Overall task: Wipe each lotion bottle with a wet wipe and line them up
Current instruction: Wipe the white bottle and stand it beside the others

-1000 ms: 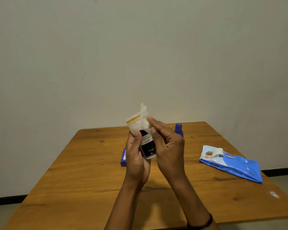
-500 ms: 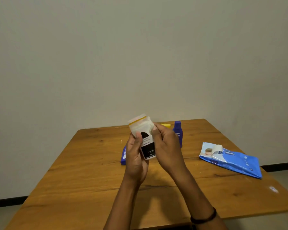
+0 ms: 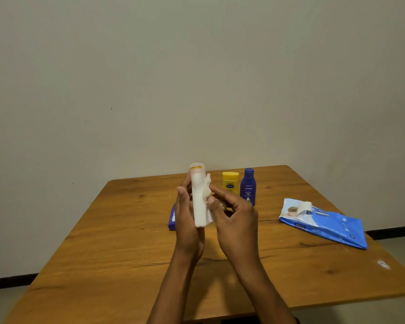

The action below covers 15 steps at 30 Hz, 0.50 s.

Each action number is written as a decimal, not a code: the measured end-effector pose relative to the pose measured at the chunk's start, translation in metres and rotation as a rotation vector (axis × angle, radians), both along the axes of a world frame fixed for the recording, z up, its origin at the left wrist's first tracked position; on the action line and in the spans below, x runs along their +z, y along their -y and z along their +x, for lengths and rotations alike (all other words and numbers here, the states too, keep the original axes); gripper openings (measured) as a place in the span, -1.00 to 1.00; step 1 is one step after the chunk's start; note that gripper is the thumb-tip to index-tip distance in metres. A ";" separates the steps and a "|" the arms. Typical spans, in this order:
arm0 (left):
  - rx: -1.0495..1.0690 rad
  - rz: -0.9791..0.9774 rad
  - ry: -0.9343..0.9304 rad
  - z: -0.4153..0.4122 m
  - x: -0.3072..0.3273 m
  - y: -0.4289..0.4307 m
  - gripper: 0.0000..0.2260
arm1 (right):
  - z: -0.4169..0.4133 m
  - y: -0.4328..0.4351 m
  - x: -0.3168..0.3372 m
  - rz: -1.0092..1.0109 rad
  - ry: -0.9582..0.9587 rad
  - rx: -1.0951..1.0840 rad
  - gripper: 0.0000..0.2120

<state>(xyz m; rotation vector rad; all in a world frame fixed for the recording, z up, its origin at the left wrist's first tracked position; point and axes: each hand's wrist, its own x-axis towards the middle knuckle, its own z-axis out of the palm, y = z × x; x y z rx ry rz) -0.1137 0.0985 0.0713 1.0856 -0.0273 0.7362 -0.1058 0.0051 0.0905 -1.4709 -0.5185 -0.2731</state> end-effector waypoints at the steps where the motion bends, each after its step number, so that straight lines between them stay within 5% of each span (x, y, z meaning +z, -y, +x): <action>1: -0.055 -0.053 -0.015 -0.001 0.001 0.002 -0.36 | -0.001 -0.001 0.002 0.009 0.034 -0.026 -0.71; 8: -0.263 -0.304 -0.031 -0.006 0.003 0.008 -0.62 | 0.020 -0.003 0.032 -0.175 0.434 -0.246 -0.73; 15: -0.304 -0.493 -0.033 -0.009 0.011 0.008 -0.56 | 0.016 -0.006 0.027 -0.303 0.559 -0.153 -0.72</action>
